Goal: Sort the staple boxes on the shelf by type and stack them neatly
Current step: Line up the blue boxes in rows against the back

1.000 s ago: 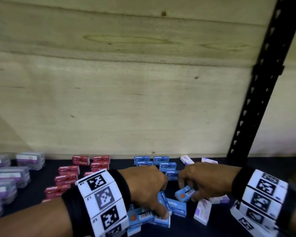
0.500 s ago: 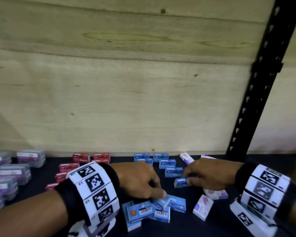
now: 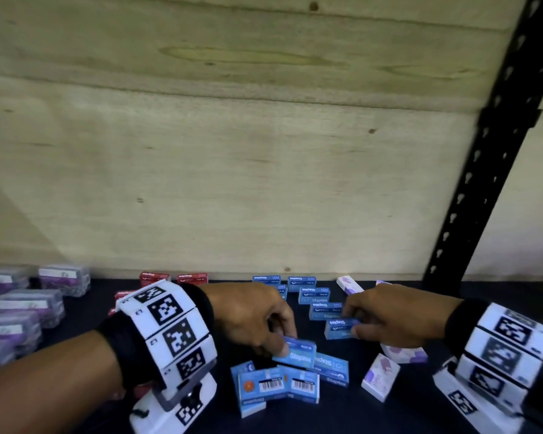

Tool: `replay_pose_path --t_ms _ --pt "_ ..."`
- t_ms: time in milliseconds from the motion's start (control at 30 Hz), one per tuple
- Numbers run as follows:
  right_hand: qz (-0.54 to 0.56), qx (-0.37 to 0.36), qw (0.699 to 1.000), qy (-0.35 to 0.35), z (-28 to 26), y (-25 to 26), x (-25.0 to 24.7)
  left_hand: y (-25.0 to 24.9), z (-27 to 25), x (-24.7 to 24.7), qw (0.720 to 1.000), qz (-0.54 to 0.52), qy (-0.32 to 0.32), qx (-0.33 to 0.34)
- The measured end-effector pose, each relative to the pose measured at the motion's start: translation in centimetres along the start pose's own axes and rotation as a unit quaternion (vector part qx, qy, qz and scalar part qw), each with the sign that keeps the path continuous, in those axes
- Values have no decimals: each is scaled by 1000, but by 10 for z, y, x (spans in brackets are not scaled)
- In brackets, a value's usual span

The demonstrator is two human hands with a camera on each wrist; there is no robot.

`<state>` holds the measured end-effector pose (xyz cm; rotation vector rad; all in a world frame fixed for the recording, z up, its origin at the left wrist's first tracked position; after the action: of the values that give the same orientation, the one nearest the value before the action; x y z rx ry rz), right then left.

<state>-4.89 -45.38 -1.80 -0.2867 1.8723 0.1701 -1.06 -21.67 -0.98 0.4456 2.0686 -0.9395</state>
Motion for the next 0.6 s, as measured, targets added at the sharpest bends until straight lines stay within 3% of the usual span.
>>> replay_pose_path --t_ms 200,600 --pt "12 6 1000 -6 7 -4 2 9 2 -4 991 92 -90 -44" --pt "32 10 999 0 10 4 1 9 6 3 986 97 -109 -79"
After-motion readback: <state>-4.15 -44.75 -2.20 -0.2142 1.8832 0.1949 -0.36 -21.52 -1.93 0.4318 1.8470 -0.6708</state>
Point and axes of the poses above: each hand's wrist, its own z-axis towards the middle knuckle, its own x-axis out of the palm, y = z × x, the point moved 1 cm from there along z, towards the middle knuckle, and after that the axes turned 4 degrees about y, right-handed, at the moved point
